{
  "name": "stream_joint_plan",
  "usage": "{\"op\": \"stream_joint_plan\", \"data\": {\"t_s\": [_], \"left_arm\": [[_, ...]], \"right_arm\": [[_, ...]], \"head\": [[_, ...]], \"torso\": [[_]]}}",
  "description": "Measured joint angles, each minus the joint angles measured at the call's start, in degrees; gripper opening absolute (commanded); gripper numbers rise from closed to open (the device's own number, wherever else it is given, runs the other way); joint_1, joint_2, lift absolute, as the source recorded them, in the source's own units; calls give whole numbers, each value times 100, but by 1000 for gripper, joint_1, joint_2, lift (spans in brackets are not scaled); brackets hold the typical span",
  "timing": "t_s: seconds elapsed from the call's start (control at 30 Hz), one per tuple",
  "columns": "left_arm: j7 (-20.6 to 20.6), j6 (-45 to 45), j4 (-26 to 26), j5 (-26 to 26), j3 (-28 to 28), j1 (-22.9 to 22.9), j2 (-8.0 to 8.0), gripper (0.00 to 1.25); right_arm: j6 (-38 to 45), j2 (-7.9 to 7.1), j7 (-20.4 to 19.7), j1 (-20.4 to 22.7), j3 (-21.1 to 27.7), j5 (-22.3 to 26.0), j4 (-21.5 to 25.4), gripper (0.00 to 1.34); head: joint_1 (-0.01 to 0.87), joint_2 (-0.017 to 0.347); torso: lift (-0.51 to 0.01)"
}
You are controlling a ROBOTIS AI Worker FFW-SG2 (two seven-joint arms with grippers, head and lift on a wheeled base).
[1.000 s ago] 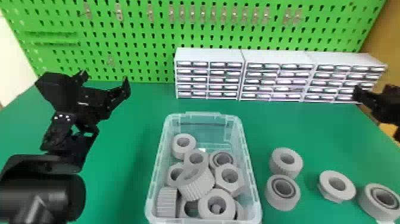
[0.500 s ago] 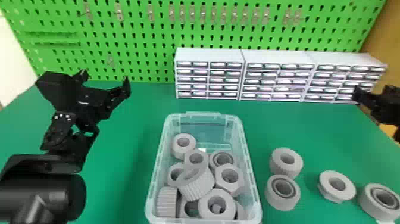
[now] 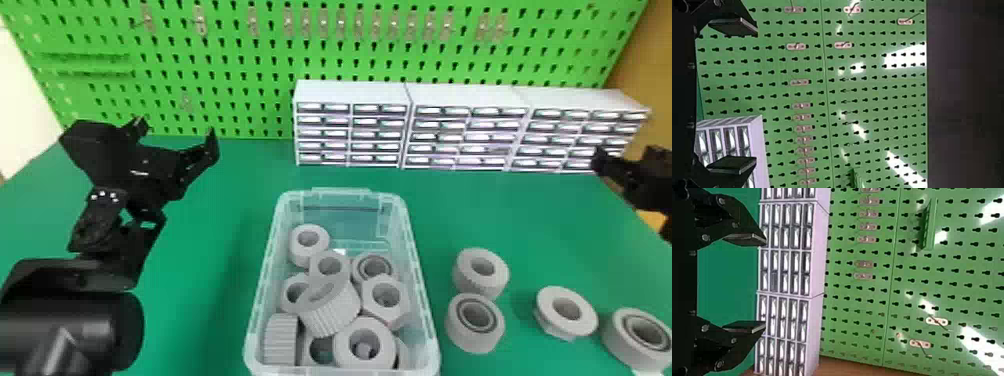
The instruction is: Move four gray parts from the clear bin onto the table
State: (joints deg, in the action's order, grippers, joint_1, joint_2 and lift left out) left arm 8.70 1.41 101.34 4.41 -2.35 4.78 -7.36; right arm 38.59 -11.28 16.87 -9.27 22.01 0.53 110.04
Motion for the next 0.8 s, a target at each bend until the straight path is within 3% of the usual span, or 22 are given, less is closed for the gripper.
{"op": "stream_joint_plan", "data": {"t_s": [0.8], "left_arm": [[3,9,0,7,18,6,-2,1123]], "right_arm": [[0,5,0,-14,-21,-15,0,825]], "head": [[678,34]], "torso": [[-50]]}}
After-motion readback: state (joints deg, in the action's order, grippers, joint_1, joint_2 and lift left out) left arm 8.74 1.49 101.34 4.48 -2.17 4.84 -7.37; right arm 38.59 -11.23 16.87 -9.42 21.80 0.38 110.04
